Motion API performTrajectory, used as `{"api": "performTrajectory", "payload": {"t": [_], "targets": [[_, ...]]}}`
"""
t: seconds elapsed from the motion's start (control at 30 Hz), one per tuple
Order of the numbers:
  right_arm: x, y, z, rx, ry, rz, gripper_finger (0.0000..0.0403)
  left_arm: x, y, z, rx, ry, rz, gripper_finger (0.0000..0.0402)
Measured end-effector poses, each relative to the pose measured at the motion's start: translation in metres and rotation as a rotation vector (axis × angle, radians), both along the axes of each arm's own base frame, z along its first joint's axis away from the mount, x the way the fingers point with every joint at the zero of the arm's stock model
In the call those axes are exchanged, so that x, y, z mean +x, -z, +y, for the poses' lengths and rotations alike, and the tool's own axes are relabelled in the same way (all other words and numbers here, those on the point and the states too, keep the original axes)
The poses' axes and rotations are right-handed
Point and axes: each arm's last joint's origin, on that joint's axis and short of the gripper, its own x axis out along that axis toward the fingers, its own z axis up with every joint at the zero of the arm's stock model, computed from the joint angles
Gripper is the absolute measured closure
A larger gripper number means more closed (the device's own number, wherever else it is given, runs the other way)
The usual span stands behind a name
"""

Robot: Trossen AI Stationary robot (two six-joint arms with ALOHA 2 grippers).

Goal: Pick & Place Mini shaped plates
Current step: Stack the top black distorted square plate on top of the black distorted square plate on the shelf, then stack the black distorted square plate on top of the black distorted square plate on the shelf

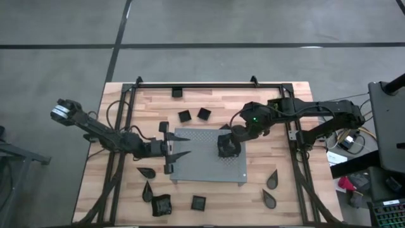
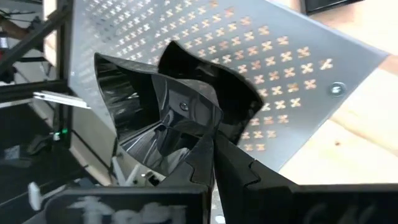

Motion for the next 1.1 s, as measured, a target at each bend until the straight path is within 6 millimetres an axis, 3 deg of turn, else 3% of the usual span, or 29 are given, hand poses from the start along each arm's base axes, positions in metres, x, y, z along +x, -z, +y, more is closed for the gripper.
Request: {"api": "performTrajectory", "payload": {"t": [0.47,0.83,1.1], "targets": [[0.001,0.001,0.000,-0.026,-0.033,-0.014,0.0391,0.000,0.000,0.000,-0.007,0.001,-0.001,0.0211],[0.001,0.000,0.000,-0.020,-0.032,-0.018,0.0311,0.000,0.000,0.000,-0.009,0.001,-0.001,0.0211],[-0.008,-0.015,0.001,-0.047,-0.134,-0.088,0.0276,0.000,0.000,0.000,-0.005,0.000,0.000,0.0211]]}}
